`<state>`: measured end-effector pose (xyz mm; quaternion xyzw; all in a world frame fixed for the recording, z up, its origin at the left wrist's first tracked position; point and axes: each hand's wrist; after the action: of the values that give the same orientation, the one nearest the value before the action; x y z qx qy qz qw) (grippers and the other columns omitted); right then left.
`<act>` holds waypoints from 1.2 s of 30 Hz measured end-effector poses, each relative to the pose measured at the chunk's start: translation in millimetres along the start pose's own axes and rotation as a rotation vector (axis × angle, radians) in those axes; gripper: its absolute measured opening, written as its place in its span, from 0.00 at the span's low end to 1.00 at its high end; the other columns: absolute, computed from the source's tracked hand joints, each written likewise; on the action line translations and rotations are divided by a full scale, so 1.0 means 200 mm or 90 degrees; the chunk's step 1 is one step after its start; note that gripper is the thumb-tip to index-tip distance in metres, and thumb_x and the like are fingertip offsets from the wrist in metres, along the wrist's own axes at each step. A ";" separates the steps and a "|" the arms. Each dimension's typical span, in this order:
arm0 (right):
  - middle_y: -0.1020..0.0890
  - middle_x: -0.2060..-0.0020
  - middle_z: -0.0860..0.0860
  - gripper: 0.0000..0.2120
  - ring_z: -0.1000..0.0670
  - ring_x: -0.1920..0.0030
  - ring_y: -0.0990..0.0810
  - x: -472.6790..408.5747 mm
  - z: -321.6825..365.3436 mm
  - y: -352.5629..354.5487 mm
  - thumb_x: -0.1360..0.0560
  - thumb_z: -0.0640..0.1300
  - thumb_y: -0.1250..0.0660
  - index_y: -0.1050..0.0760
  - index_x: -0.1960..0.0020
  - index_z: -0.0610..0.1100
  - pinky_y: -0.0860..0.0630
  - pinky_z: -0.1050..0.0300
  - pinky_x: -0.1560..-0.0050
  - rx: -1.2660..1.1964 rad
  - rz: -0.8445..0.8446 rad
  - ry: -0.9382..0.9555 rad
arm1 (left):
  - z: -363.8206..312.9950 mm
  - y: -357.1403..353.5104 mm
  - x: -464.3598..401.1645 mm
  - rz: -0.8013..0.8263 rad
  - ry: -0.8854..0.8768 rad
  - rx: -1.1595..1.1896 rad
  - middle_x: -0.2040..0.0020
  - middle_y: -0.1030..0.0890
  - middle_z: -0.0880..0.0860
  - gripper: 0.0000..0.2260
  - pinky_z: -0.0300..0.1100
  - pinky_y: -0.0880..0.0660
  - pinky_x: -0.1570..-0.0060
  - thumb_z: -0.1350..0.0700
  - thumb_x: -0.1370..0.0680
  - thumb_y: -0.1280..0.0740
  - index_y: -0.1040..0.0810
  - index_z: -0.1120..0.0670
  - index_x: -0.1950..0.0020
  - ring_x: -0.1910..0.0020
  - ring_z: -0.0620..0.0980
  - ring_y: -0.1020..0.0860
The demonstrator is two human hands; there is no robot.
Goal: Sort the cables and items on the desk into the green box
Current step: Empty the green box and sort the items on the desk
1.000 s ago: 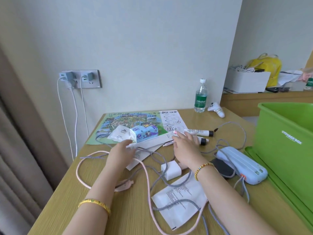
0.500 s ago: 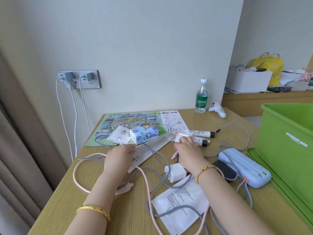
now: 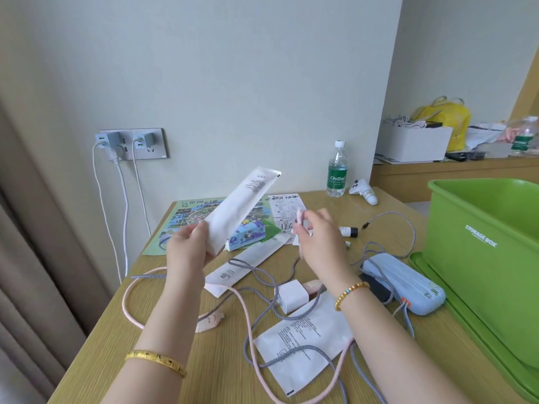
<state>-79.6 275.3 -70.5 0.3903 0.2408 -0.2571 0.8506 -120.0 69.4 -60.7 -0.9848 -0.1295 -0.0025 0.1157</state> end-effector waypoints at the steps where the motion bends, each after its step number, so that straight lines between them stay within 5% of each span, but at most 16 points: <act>1: 0.29 0.65 0.52 0.06 0.57 0.68 0.28 0.00 0.04 0.04 0.23 0.44 0.38 0.29 0.58 0.46 0.35 0.64 0.72 -0.106 0.003 -0.042 | -0.02 -0.02 0.04 0.011 0.017 0.046 0.59 0.22 0.55 0.06 0.40 0.20 0.68 0.58 0.22 0.37 0.23 0.59 0.52 0.64 0.50 0.22; 5: 0.27 0.70 0.51 0.07 0.61 0.76 0.30 0.04 0.15 0.26 0.24 0.38 0.38 0.32 0.59 0.46 0.31 0.68 0.73 -0.463 -0.093 -0.173 | -0.05 -0.14 0.25 0.118 0.064 0.180 0.57 0.21 0.57 0.09 0.37 0.20 0.69 0.59 0.20 0.40 0.24 0.60 0.57 0.61 0.50 0.21; 9: 0.25 0.72 0.53 0.08 0.58 0.75 0.27 0.11 0.20 0.51 0.22 0.43 0.39 0.27 0.60 0.48 0.28 0.66 0.74 -0.541 -0.214 -0.201 | -0.11 -0.27 0.47 0.216 0.018 0.122 0.58 0.21 0.56 0.08 0.38 0.25 0.65 0.58 0.20 0.40 0.22 0.56 0.54 0.61 0.50 0.24; 12: 0.21 0.71 0.55 0.09 0.59 0.72 0.23 0.15 0.21 0.71 0.22 0.45 0.39 0.26 0.60 0.51 0.27 0.66 0.72 -0.516 -0.297 -0.195 | -0.20 -0.40 0.64 0.271 0.013 0.146 0.59 0.21 0.52 0.09 0.34 0.26 0.69 0.60 0.20 0.40 0.25 0.54 0.43 0.63 0.47 0.25; 18: 0.18 0.55 0.51 0.08 0.54 0.58 0.22 0.21 0.13 1.09 0.23 0.41 0.40 0.23 0.51 0.50 0.26 0.57 0.58 -0.308 -0.306 -0.158 | -0.30 -0.72 1.00 0.423 -0.019 0.055 0.59 0.23 0.53 0.11 0.31 0.23 0.69 0.64 0.21 0.41 0.23 0.58 0.42 0.66 0.46 0.23; 23: 0.21 0.58 0.50 0.12 0.52 0.63 0.27 0.28 -0.03 1.41 0.22 0.42 0.43 0.23 0.44 0.47 0.34 0.60 0.65 -0.042 -0.286 -0.152 | -0.30 -1.00 1.26 0.492 0.019 0.035 0.52 0.22 0.57 0.08 0.31 0.22 0.67 0.63 0.21 0.40 0.22 0.60 0.46 0.59 0.47 0.22; 28: 0.18 0.51 0.47 0.12 0.48 0.59 0.25 0.37 -0.15 1.62 0.22 0.44 0.45 0.24 0.46 0.47 0.32 0.57 0.61 0.135 -0.241 -0.190 | -0.25 -1.16 1.42 0.546 0.036 -0.037 0.57 0.19 0.57 0.10 0.42 0.23 0.45 0.61 0.22 0.38 0.24 0.64 0.44 0.55 0.51 0.20; 31: 0.19 0.47 0.46 0.14 0.44 0.51 0.23 0.38 -0.18 1.65 0.21 0.44 0.46 0.25 0.41 0.48 0.27 0.53 0.56 0.140 -0.226 -0.209 | -0.24 -1.21 1.47 0.552 -0.090 -0.208 0.40 0.22 0.60 0.18 0.40 0.31 0.45 0.55 0.21 0.39 0.29 0.60 0.33 0.41 0.55 0.23; 33: 0.20 0.45 0.45 0.15 0.42 0.45 0.23 0.37 -0.19 1.64 0.21 0.45 0.46 0.27 0.38 0.46 0.28 0.49 0.48 0.246 -0.115 -0.267 | -0.22 -1.24 1.47 0.583 -0.229 -0.417 0.30 0.30 0.58 0.24 0.41 0.36 0.37 0.51 0.21 0.40 0.38 0.57 0.27 0.32 0.56 0.31; 36: 0.22 0.59 0.47 0.09 0.42 0.45 0.23 0.37 -0.20 1.62 0.22 0.44 0.44 0.26 0.54 0.44 0.37 0.43 0.34 0.436 0.057 -0.358 | -0.18 -1.24 1.43 0.584 -0.367 -0.653 0.25 0.40 0.59 0.25 0.51 0.46 0.27 0.50 0.21 0.41 0.41 0.53 0.25 0.25 0.58 0.46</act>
<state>170.5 470.8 35.3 0.5746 -0.1157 -0.3812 0.7150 94.8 366.8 41.6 -0.8318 0.2868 0.2442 -0.4077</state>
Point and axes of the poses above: each hand's wrist, its own x-axis away from the middle knuckle, its own y-axis out of the back of the hand, z = x × y
